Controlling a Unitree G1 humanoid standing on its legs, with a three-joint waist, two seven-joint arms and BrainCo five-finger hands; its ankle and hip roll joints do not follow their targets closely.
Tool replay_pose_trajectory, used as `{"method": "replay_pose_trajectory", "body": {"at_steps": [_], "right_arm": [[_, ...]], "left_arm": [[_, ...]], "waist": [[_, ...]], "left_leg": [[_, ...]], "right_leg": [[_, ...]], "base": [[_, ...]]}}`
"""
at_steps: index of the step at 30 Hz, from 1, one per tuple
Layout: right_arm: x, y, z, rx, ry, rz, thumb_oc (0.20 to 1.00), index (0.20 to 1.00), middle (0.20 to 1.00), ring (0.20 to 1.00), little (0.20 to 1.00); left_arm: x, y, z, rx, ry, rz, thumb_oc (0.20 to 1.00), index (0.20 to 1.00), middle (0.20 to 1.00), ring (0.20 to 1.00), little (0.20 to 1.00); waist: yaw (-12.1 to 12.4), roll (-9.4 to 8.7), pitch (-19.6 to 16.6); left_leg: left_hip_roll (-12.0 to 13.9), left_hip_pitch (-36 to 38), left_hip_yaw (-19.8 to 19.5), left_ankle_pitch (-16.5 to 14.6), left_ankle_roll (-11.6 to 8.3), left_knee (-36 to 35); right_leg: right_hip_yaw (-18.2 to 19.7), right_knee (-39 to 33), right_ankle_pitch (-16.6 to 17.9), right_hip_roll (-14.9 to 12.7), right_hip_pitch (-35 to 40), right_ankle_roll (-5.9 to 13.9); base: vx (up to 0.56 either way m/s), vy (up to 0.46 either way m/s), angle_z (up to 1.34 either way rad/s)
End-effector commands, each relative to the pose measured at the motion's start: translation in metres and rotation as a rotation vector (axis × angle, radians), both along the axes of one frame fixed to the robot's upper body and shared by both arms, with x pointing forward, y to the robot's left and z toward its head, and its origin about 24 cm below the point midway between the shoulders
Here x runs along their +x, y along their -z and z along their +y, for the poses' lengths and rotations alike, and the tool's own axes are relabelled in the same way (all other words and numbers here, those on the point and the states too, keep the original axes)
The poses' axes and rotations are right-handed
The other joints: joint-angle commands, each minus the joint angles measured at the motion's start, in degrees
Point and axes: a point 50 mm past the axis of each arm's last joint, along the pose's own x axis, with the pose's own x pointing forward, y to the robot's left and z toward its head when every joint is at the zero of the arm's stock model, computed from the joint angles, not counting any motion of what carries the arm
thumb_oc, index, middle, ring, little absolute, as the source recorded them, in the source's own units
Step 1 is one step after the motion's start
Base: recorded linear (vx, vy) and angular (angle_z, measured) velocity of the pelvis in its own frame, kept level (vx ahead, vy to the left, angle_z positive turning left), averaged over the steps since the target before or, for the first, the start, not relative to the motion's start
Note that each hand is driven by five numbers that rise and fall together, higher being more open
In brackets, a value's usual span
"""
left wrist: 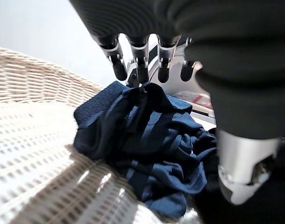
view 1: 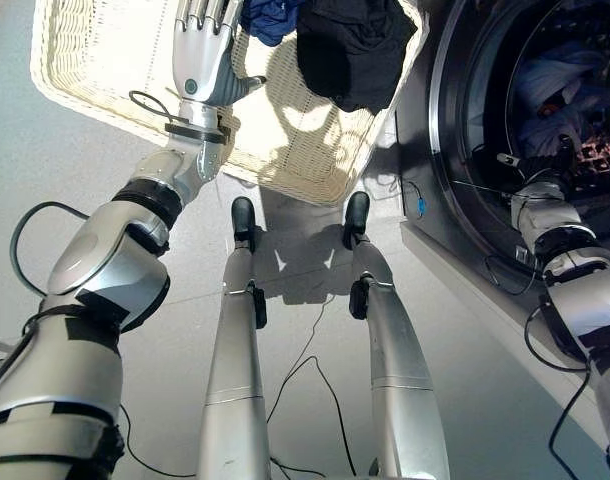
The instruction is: Put the clothes into the washing machine.
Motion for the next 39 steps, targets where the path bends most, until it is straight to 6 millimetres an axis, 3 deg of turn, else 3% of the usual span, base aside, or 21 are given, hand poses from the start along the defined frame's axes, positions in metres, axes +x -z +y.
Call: {"method": "replay_pose_trajectory", "body": {"at_steps": [1, 12, 16, 23, 34, 38, 39], "right_arm": [[-0.007, 0.025, -0.003, -0.058, 0.037, 0.034, 1.0, 1.0, 1.0, 1.0, 1.0], [0.001, 0.015, 0.02, -0.109, -0.062, -0.059, 1.0, 1.0, 1.0, 1.0, 1.0], [0.003, 0.011, 0.032, -0.108, -0.092, -0.091, 1.0, 1.0, 1.0, 1.0, 1.0], [0.006, -0.001, 0.041, -0.13, -0.111, -0.118, 1.0, 1.0, 1.0, 1.0, 1.0], [0.005, -0.008, 0.041, -0.173, -0.115, -0.127, 1.0, 1.0, 1.0, 1.0, 1.0], [0.004, -0.007, 0.041, -0.181, -0.114, -0.13, 1.0, 1.0, 1.0, 1.0, 1.0], [0.004, -0.008, 0.041, -0.181, -0.116, -0.131, 1.0, 1.0, 1.0, 1.0, 1.0]], "left_arm": [[-0.005, -0.024, 0.005, -0.149, 0.004, -0.097, 1.0, 1.0, 1.0, 1.0, 1.0], [-0.006, -0.029, 0.021, -0.462, 0.101, -0.062, 1.0, 1.0, 1.0, 1.0, 1.0], [-0.008, -0.026, 0.034, -0.723, 0.225, -0.077, 1.0, 1.0, 1.0, 1.0, 1.0], [-0.011, -0.026, 0.038, -0.907, 0.386, -0.113, 1.0, 1.0, 1.0, 1.0, 1.0], [-0.013, -0.036, 0.034, -0.855, 0.394, -0.099, 1.0, 1.0, 1.0, 1.0, 1.0], [-0.007, -0.04, 0.027, -0.795, 0.405, 0.04, 1.0, 1.0, 1.0, 1.0, 1.0], [-0.005, -0.039, 0.024, -0.765, 0.396, 0.07, 0.849, 0.849, 0.849, 0.849, 0.849]], "waist": [[-0.8, 1.38, -1.3], [-1.7, 1.38, -1.3], [-1.8, 1.33, -1.3], [-1.8, 1.82, -1.3], [-2.3, 2.32, -1.3], [-2.6, 2.62, -1.3], [-2.7, 2.6, -1.3]], "left_leg": [[-2.1, 1.1, 0.2, -2.7, 1.99, 0.6], [-1.8, 0.1, 0.8, -2.2, 1.32, 0.0], [-1.9, 0.0, 0.8, -2.3, 1.18, 0.1], [-2.0, 0.3, 0.7, -1.9, 0.87, -0.5], [-1.8, 0.4, 1.2, -1.6, 0.61, -0.9], [-1.7, 0.4, 1.6, -1.6, 0.67, -0.8], [-1.7, 0.4, 1.7, -1.6, 0.66, -0.8]], "right_leg": [[-2.3, 1.5, 0.1, 4.2, 1.0, 3.16], [-1.4, 1.3, 0.0, 4.6, -0.3, 3.15], [-1.0, 1.5, -0.4, 4.8, -0.5, 3.14], [-0.6, 1.4, -0.5, 4.9, -0.5, 3.01], [0.1, 1.4, -0.7, 5.2, -0.7, 2.8], [0.4, 1.6, -0.7, 5.3, -0.8, 2.79], [0.5, 1.5, -0.7, 5.3, -0.7, 2.81]], "base": [[0.0, 0.0, 0.0], [0.0, 0.009, -0.02], [0.0, -0.001, -0.02], [0.0, 0.0, 0.0], [0.0, 0.018, -0.02], [0.0, 0.006, -0.01], [0.0, 0.0, 0.0]]}}
